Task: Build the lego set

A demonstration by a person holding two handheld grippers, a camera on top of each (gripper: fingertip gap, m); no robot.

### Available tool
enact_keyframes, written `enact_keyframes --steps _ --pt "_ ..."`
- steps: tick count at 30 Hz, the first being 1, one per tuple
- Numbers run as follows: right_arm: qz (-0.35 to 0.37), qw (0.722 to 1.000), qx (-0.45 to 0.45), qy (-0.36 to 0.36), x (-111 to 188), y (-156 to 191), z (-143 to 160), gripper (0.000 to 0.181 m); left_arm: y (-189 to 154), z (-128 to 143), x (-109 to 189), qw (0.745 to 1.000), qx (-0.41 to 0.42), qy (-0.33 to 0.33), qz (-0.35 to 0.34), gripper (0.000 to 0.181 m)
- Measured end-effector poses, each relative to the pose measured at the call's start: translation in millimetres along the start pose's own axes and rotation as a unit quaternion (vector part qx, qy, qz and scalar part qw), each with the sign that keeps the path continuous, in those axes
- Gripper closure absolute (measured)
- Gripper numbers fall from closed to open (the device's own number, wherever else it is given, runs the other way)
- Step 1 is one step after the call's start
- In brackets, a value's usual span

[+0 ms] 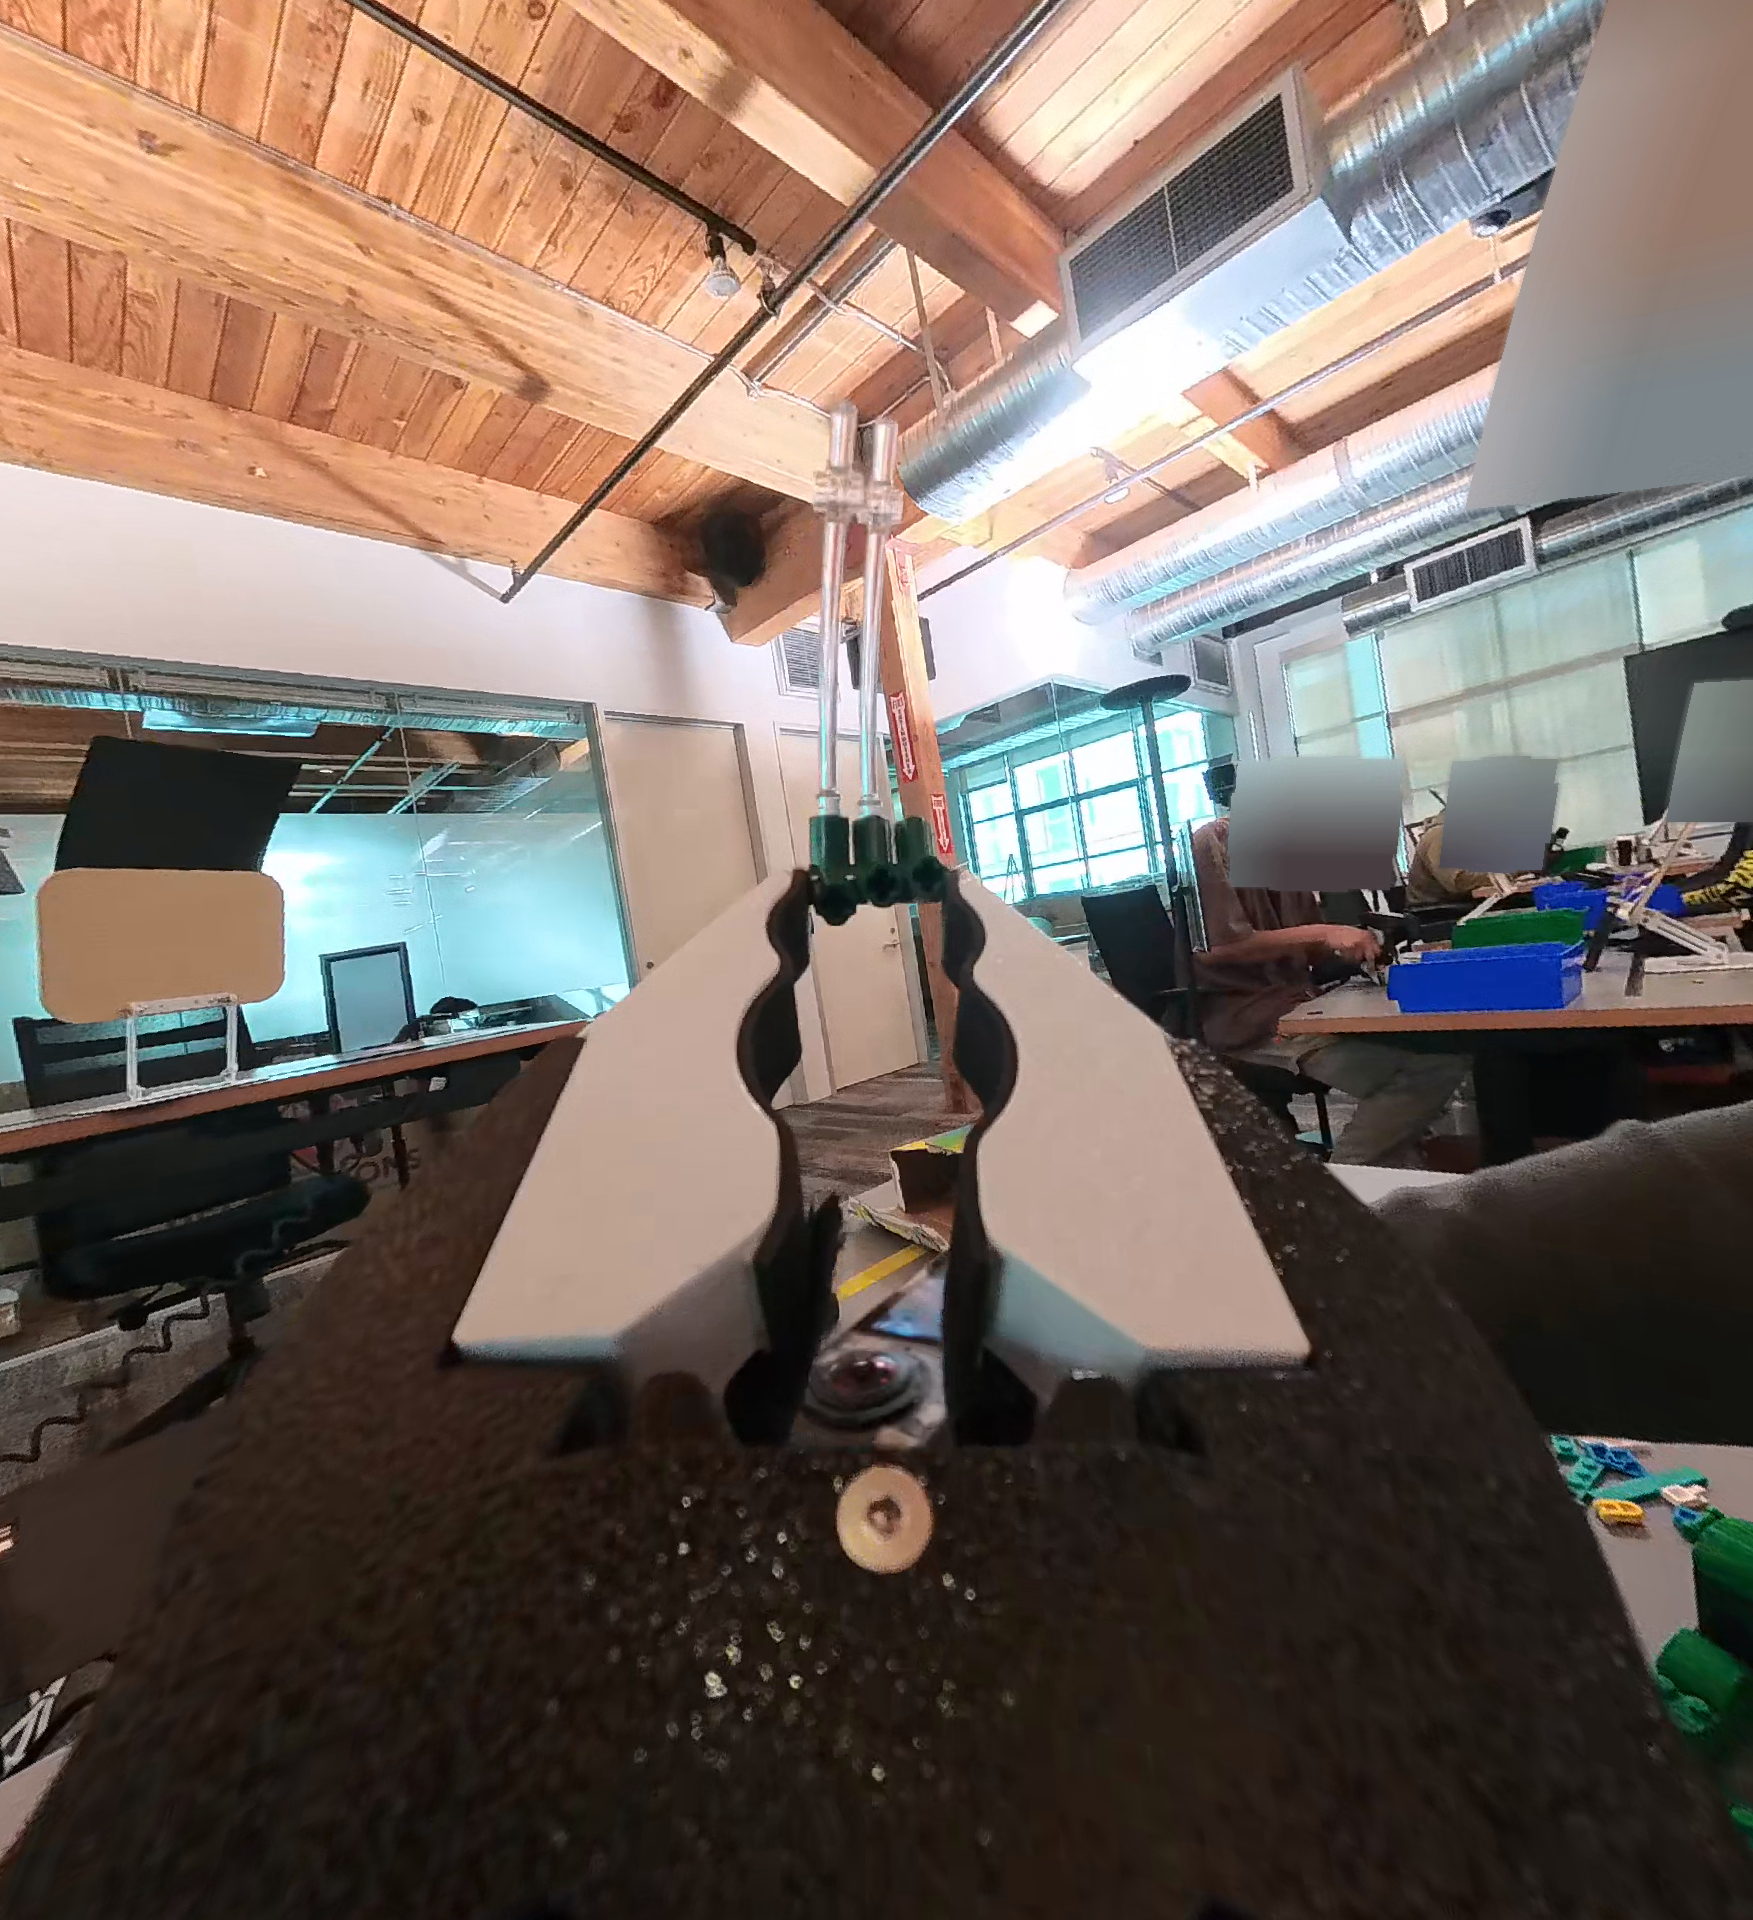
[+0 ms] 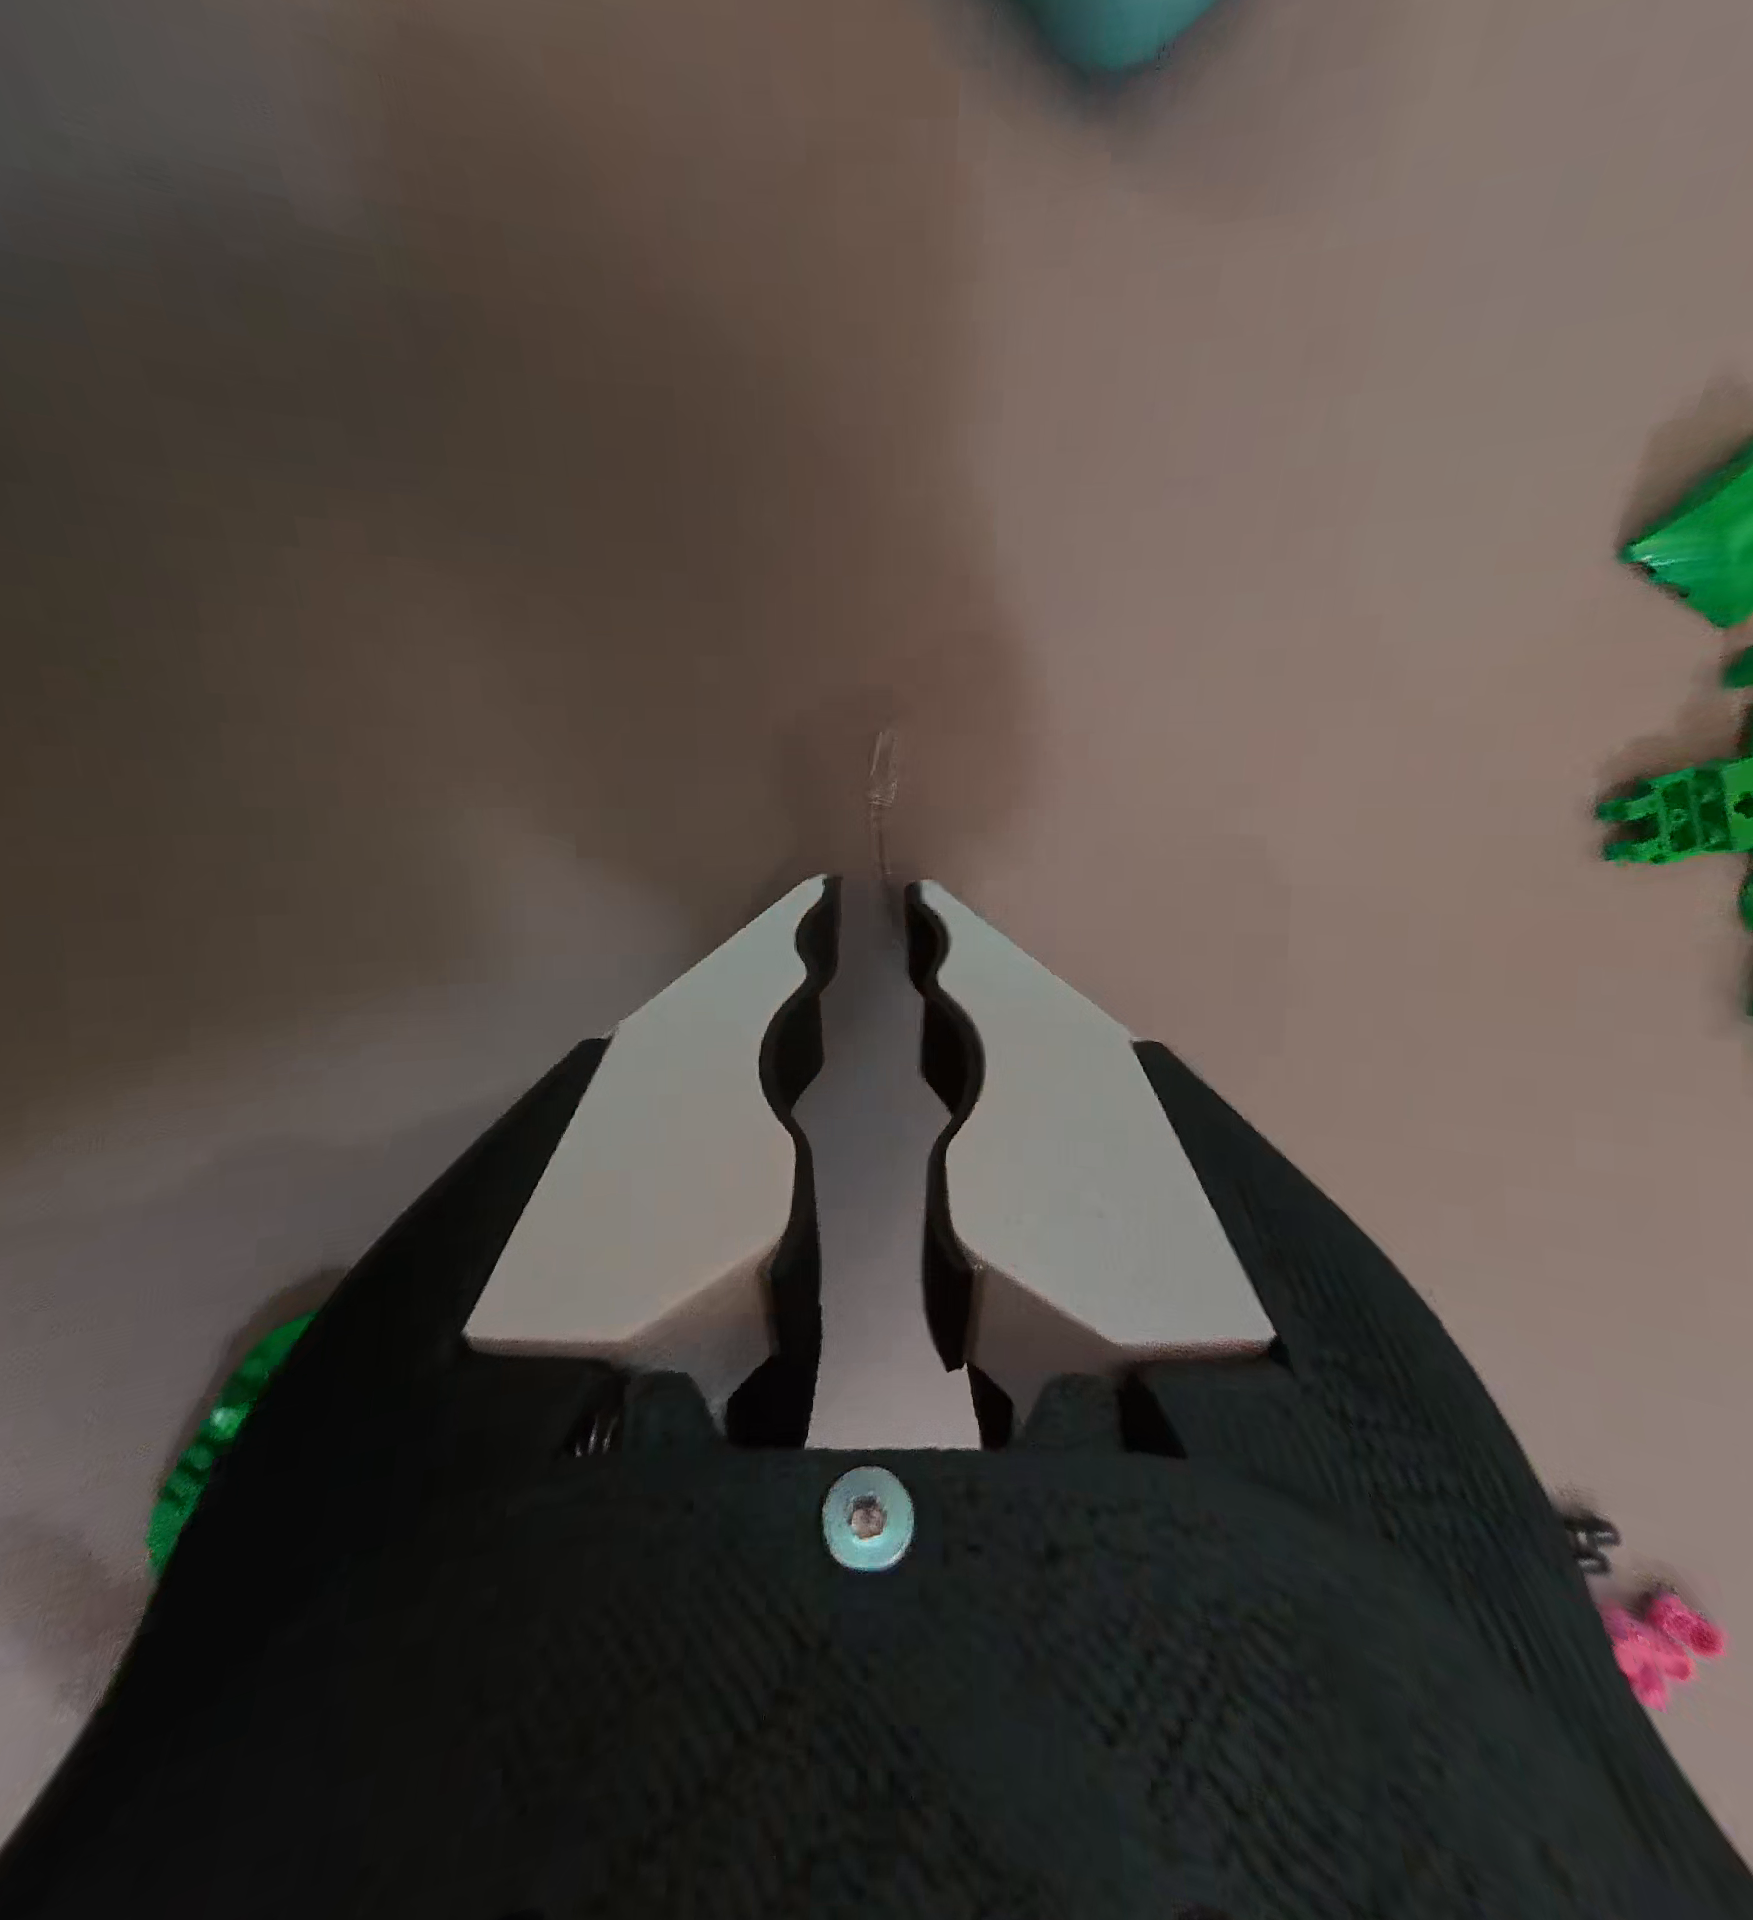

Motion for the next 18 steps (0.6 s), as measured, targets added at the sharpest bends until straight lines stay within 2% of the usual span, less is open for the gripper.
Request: enact_keyframes --steps 4,7,9,12,15,18 --pt "0.015 1.000 -0.008 -0.012 0.0 1.3 0.2 0.178 -3.5 5.4 -6.1 1.000 0.001 0.014 0.006 0.158" --pt "0.067 0.996 0.002 -0.053 14.9 8.2 6.7 0.180 -5.4 10.8 -17.8 0.999 -0.020 0.037 0.007 0.158" --pt "0.114 0.988 -0.011 -0.104 43.6 14.3 10.4 0.180 -7.2 6.9 -30.7 0.999 -0.006 0.033 0.018 0.158" --pt "0.201 0.961 -0.050 -0.184 100.5 25.9 27.8 0.180 -16.4 -5.4 -58.1 0.998 0.032 0.017 0.055 0.158" --pt "0.292 0.929 -0.094 -0.207 145.2 45.8 67.8 0.180 -38.4 -18.5 -89.5 0.991 0.067 0.001 0.111 0.159" --pt "0.371 0.892 -0.145 -0.214 176.6 69.9 107.2 0.180 -69.1 -32.1 -117.0 0.979 0.112 -0.031 0.167 0.159"
Point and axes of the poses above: each gripper's, where its closed fingertips meet, x back along the fingers, z out of its underside, y = z × x across the jaws, the point moved 1 cm from there along x, back along the fingers, and after that the axes turned 3 degrees about -x, right-handed, at the moved point
